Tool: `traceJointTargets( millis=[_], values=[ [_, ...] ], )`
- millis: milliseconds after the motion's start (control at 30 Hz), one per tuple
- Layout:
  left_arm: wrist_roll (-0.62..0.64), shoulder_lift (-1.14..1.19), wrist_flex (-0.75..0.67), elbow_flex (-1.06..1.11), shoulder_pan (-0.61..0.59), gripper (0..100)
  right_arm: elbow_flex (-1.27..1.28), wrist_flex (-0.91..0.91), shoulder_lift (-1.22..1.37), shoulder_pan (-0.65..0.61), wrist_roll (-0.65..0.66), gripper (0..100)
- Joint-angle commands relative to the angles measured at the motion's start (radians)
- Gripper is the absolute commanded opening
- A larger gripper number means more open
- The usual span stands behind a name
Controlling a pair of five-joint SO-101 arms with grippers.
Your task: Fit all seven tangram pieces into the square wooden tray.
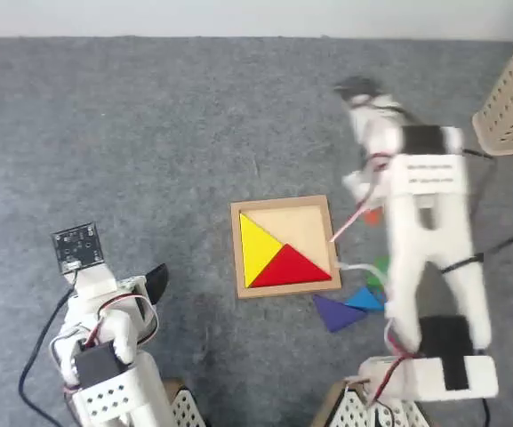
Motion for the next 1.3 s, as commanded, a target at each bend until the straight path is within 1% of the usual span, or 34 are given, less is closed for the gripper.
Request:
traceJointTargets(
  millis=[0,67,200,267,333,400,433,567,700,867,1067,1167,1267],
  values=[
    [-0.002,-0.012,-0.002,-0.013,0.002,35,-0.071,0.007,-0.025,-0.223,-0.064,0.7],
    [-0.002,-0.012,-0.002,-0.013,0.002,35,-0.112,-0.019,0.042,-0.289,-0.072,0.7],
    [-0.002,-0.012,-0.002,-0.013,0.002,35,-0.172,-0.108,0.222,-0.371,-0.068,0.7],
    [-0.002,-0.012,-0.002,-0.013,0.002,35,-0.196,-0.127,0.311,-0.395,-0.015,0.7],
    [-0.002,-0.012,-0.002,-0.013,0.002,35,-0.222,-0.127,0.383,-0.407,0.071,0.7],
    [-0.002,-0.012,-0.002,-0.013,0.002,35,-0.245,-0.127,0.432,-0.414,0.14,0.7],
    [-0.002,-0.012,-0.002,-0.013,0.002,35,-0.253,-0.128,0.447,-0.414,0.149,0.7],
    [-0.002,-0.012,-0.002,-0.013,0.002,35,-0.275,-0.13,0.466,-0.41,0.092,0.7],
    [-0.002,-0.012,-0.002,-0.013,0.002,35,-0.272,-0.107,0.472,-0.41,0.167,0.7],
    [-0.002,-0.012,-0.002,-0.013,0.002,35,-0.272,-0.099,0.504,-0.395,0.222,0.7],
    [-0.002,-0.012,-0.002,-0.013,0.002,35,-0.272,-0.13,0.553,-0.39,0.215,0.7],
    [-0.002,-0.012,-0.002,-0.013,0.002,35,-0.272,-0.13,0.572,-0.389,0.18,0.7],
    [-0.002,-0.012,-0.002,-0.013,0.002,35,-0.272,-0.13,0.576,-0.395,0.175,0.9]
  ],
)
